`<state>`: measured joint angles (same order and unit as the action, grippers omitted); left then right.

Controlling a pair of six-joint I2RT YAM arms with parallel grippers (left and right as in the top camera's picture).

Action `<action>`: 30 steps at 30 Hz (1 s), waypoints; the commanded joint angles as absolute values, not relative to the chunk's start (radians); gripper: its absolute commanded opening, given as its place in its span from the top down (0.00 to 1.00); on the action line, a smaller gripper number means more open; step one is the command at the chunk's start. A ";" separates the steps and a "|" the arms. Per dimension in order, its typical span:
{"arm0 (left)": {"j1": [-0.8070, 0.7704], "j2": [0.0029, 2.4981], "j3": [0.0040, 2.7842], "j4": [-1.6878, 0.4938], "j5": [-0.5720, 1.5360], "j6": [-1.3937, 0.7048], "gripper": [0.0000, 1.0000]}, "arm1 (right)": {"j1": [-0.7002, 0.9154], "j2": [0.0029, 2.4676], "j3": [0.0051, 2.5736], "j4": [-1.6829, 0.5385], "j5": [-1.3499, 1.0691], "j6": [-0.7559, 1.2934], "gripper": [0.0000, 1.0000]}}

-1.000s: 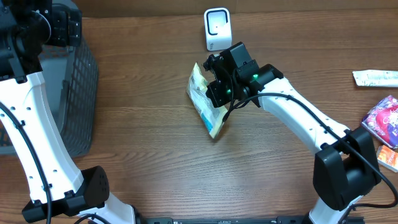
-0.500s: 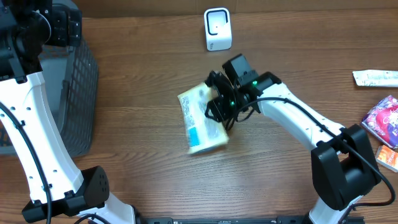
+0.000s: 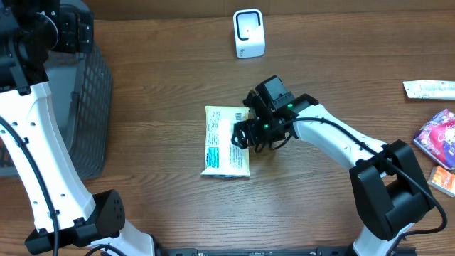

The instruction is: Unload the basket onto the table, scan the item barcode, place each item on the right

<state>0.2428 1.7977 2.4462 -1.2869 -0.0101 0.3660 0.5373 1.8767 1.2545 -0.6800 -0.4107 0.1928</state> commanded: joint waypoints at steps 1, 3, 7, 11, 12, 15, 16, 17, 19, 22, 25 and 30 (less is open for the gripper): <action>0.249 1.806 2.443 -1.283 0.001 0.352 0.00 | 0.541 1.885 1.246 -0.651 -0.393 0.498 0.00; 0.249 1.806 2.443 -1.283 0.001 0.352 0.00 | 0.548 1.902 1.233 -0.623 -0.393 0.553 0.00; 0.249 1.806 2.443 -1.283 0.001 0.352 0.00 | 0.560 1.980 1.185 -0.511 -0.473 0.653 0.00; 0.249 1.806 2.443 -1.283 0.001 0.352 0.00 | 0.595 2.048 1.177 -0.450 -0.551 0.698 0.00; 0.249 1.806 2.443 -1.283 0.001 0.352 0.00 | 0.612 2.062 1.177 -0.450 -0.535 0.714 0.00; 0.249 1.806 2.443 -1.283 0.001 0.352 0.00 | 0.654 2.095 1.177 -0.450 -0.461 0.753 0.00; 0.249 1.806 2.443 -1.283 0.001 0.352 0.00 | 0.669 2.109 1.177 -0.448 -0.436 0.767 0.00; 0.249 1.806 2.443 -1.283 0.001 0.352 0.00 | 0.683 2.125 1.177 -0.439 -0.426 0.788 0.04; 0.249 1.806 2.443 -1.283 0.001 0.352 0.00 | 0.698 2.154 1.177 -0.411 -0.439 0.820 0.65; 0.249 1.806 2.443 -1.283 0.001 0.352 0.00 | 0.699 2.177 1.177 -0.405 -0.438 0.843 0.96; 0.249 1.806 2.443 -1.283 0.001 0.352 0.00 | 0.688 2.177 1.177 -0.393 -0.414 0.847 0.96; 0.249 1.806 2.443 -1.283 0.001 0.352 0.00 | 0.678 2.168 1.179 -0.337 -0.363 0.833 0.96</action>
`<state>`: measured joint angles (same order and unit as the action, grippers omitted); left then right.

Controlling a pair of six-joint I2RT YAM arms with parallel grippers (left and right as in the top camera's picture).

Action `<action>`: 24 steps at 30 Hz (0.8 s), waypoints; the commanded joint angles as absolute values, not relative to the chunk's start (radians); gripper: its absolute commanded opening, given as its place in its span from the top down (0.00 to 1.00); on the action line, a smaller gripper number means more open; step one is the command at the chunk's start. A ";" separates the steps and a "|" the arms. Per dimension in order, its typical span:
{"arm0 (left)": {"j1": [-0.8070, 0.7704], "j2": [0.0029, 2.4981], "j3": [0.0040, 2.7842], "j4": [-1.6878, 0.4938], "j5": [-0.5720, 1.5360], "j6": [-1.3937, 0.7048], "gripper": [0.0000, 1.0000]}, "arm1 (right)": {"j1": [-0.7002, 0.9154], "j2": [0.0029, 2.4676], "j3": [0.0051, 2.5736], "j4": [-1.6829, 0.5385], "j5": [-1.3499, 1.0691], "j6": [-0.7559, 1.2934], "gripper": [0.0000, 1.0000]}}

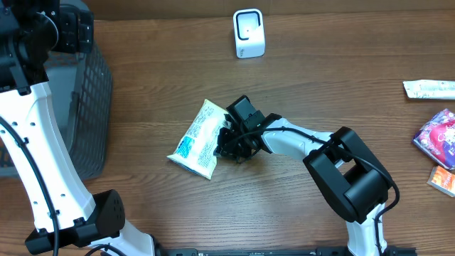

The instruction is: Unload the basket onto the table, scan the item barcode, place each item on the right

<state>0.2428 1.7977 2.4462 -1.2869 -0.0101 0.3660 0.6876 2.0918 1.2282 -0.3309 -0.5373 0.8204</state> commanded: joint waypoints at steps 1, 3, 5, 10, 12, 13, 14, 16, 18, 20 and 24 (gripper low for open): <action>0.249 1.806 2.443 -1.283 0.001 0.352 0.00 | 0.665 2.149 1.180 -0.343 -0.360 0.802 0.96; 0.249 1.806 2.443 -1.283 0.001 0.352 0.00 | 0.646 2.115 1.180 -0.369 -0.348 0.771 0.96; 0.249 1.806 2.443 -1.283 0.001 0.352 0.00 | 0.619 2.066 1.180 -0.421 -0.296 0.754 0.96; 0.248 1.806 2.443 -1.283 0.001 0.352 0.00 | 0.536 1.928 1.180 -0.605 -0.091 0.745 0.96; 0.249 1.806 2.443 -1.272 -0.007 0.377 0.00 | 0.510 1.909 1.180 -0.617 -0.100 0.674 0.96; 0.249 1.806 2.443 -1.242 -0.030 0.433 0.00 | 0.501 1.906 1.180 -0.617 -0.118 0.636 0.96; 0.249 1.806 2.443 -1.205 -0.033 0.475 0.00 | 0.497 1.906 1.180 -0.619 -0.134 0.609 0.96; 0.249 1.806 2.443 -1.162 -0.033 0.491 0.00 | 0.495 1.906 1.180 -0.640 -0.127 0.597 0.96; 0.249 1.806 2.443 -1.170 -0.033 0.491 0.00 | 0.495 1.906 1.179 -0.651 -0.125 0.597 0.96; 0.248 1.806 2.443 -1.191 -0.033 0.491 0.00 | 0.495 1.906 1.179 -0.654 -0.129 0.597 0.96; 0.248 1.806 2.443 -1.125 0.051 0.480 0.00 | 0.488 1.903 1.179 -0.662 -0.186 0.592 0.96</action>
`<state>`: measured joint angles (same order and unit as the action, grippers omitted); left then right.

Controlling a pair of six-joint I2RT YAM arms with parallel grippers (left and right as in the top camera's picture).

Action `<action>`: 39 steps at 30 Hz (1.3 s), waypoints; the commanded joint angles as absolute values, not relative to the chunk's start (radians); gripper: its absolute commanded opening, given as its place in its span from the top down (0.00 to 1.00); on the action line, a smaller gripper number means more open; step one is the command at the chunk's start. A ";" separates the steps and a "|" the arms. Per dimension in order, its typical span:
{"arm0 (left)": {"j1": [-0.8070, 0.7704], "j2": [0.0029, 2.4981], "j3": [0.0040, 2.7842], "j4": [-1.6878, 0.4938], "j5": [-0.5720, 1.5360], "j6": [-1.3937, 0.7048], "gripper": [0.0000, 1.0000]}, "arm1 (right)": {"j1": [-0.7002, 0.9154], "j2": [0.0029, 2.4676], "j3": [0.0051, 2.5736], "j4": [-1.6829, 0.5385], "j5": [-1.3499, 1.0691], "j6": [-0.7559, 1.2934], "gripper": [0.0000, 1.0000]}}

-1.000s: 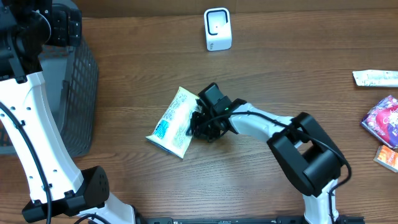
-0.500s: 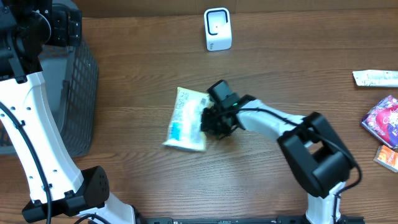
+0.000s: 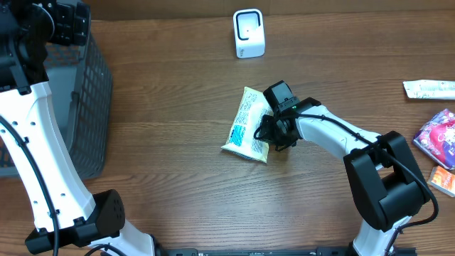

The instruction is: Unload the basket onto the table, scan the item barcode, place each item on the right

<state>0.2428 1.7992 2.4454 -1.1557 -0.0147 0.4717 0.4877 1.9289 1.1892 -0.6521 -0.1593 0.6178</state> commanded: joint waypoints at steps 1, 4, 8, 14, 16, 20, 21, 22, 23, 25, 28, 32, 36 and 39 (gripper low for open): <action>0.248 1.806 2.443 -1.122 0.093 0.462 0.00 | 0.482 1.900 1.179 -0.665 -0.210 0.576 0.96; 0.248 1.806 2.443 -1.125 0.234 0.426 0.00 | 0.469 1.893 1.179 -0.685 -0.230 0.567 0.96; 0.236 1.834 2.433 -1.197 0.590 0.440 0.00 | 0.453 1.892 1.179 -0.698 -0.254 0.514 0.96; 0.093 2.030 2.360 -1.377 0.681 0.503 0.00 | 0.404 1.892 1.179 -0.745 -0.320 0.488 0.96; 0.052 2.107 2.342 -1.390 0.685 0.501 0.00 | 0.375 1.891 1.179 -0.776 -0.321 0.479 0.96; -0.027 2.289 2.341 -1.399 0.769 0.496 0.96 | 0.304 1.879 1.179 -0.797 -0.396 0.430 0.96; -0.038 2.316 2.341 -1.401 0.781 0.491 0.96 | 0.289 1.874 1.179 -0.795 -0.425 0.413 0.96; -0.051 2.341 2.341 -1.409 0.783 0.481 0.96 | 0.279 1.872 1.179 -0.794 -0.435 0.409 0.96; -0.065 2.366 2.341 -1.419 0.788 0.461 0.96 | 0.269 1.869 1.179 -0.795 -0.436 0.405 0.96; -0.094 2.404 2.341 -1.445 0.824 0.440 0.96 | 0.259 1.868 1.179 -0.795 -0.440 0.374 0.96; -0.162 2.453 2.340 -1.455 0.908 0.441 0.96 | 0.258 1.868 1.179 -0.793 -0.439 0.357 0.96; -0.274 2.505 2.336 -1.458 0.918 0.441 0.96 | 0.259 1.868 1.179 -0.791 -0.440 0.358 0.96; -0.357 2.518 2.302 -1.455 0.904 0.453 0.96 | 0.259 1.868 1.179 -0.793 -0.440 0.358 0.96; -0.382 2.518 2.258 -1.431 0.882 0.450 0.96 | 0.258 1.868 1.179 -0.794 -0.439 0.358 0.96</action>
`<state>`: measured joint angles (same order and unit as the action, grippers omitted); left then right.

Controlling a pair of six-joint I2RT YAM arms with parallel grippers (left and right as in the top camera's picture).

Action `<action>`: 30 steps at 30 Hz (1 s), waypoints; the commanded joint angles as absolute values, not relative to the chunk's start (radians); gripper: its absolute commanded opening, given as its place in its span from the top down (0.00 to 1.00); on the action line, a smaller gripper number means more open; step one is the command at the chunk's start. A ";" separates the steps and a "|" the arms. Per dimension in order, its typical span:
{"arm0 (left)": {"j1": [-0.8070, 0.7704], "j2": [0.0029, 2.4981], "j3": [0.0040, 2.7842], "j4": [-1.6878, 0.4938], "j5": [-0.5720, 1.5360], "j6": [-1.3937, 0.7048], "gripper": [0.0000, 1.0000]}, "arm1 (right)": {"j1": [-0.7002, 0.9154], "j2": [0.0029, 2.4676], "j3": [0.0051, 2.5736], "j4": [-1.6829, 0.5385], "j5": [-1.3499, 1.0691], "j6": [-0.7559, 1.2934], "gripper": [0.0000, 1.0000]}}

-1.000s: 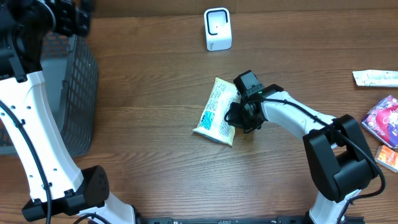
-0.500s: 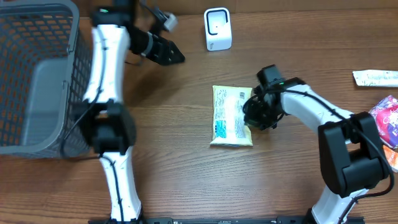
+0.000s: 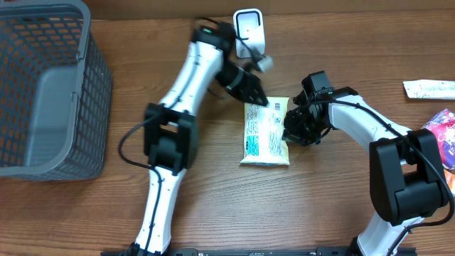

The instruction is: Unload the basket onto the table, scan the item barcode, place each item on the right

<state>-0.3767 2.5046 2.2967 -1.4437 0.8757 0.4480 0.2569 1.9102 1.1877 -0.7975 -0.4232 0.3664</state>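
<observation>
A pale yellow snack packet (image 3: 264, 132) with blue print lies flat at mid-table, a barcode near its top edge. My right gripper (image 3: 290, 129) grips its right edge. My left arm reaches across from the left, and its gripper (image 3: 258, 97) sits at the packet's top-left corner; its fingers are dark and I cannot tell how they stand. The white barcode scanner (image 3: 249, 32) stands upright at the table's far edge, just behind the left gripper.
A grey mesh basket (image 3: 44, 85) fills the left end of the table. At the right edge lie a white wrapper (image 3: 429, 88) and a purple packet (image 3: 442, 139).
The left arm, parked over the basket at the left before, now reaches to the packet's top corner. The right gripper has moved the packet right and turned it to lie straight.
At first the right gripper held the packet's right edge at mid-table. Then the packet was further left and tilted. Then it was back toward the right, still tilted. Now it lies straight below the scanner, with the left gripper at its top corner.
</observation>
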 commanded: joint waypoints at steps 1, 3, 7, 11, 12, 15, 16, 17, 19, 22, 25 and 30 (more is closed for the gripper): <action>-0.387 2.518 2.239 -1.415 0.883 0.443 0.96 | 0.258 1.868 1.179 -0.793 -0.439 0.358 0.96; -0.387 2.518 2.190 -1.370 0.880 0.413 0.96 | 0.258 1.868 1.179 -0.792 -0.440 0.358 0.96; -0.375 2.518 2.084 -1.280 0.820 0.342 0.96 | 0.258 1.868 1.179 -0.795 -0.440 0.358 0.96; -0.364 2.518 2.023 -1.248 0.709 0.280 0.96 | 0.258 1.868 1.179 -0.795 -0.440 0.358 0.96; -0.364 2.518 2.017 -1.246 0.703 0.280 0.96 | 0.258 1.868 1.179 -0.795 -0.440 0.358 0.96; -0.365 2.518 2.008 -1.243 0.677 0.279 0.96 | 0.258 1.868 1.179 -0.796 -0.440 0.358 0.96; -0.366 2.518 2.003 -1.240 0.662 0.275 0.96 | 0.258 1.868 1.179 -0.796 -0.440 0.358 0.96; -0.366 2.518 1.998 -1.237 0.636 0.260 0.96 | 0.257 1.868 1.179 -0.796 -0.439 0.358 0.96; -0.365 2.518 1.985 -1.230 0.595 0.237 0.96 | 0.252 1.868 1.179 -0.792 -0.440 0.364 0.96; -0.364 2.518 1.950 -1.210 0.595 0.234 0.96 | 0.233 1.868 1.179 -0.791 -0.523 0.366 0.30; -0.364 2.518 1.926 -1.188 0.595 0.231 0.96 | 0.204 1.868 1.179 -0.784 -0.650 0.353 0.21; -0.363 2.518 1.905 -1.165 0.595 0.224 0.96 | 0.173 1.869 1.081 -0.611 -0.785 0.395 0.00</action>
<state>-0.3664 2.4718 1.9556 -1.1728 0.7586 0.2379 0.1879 1.9060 1.1606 -0.7143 -0.6262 0.3614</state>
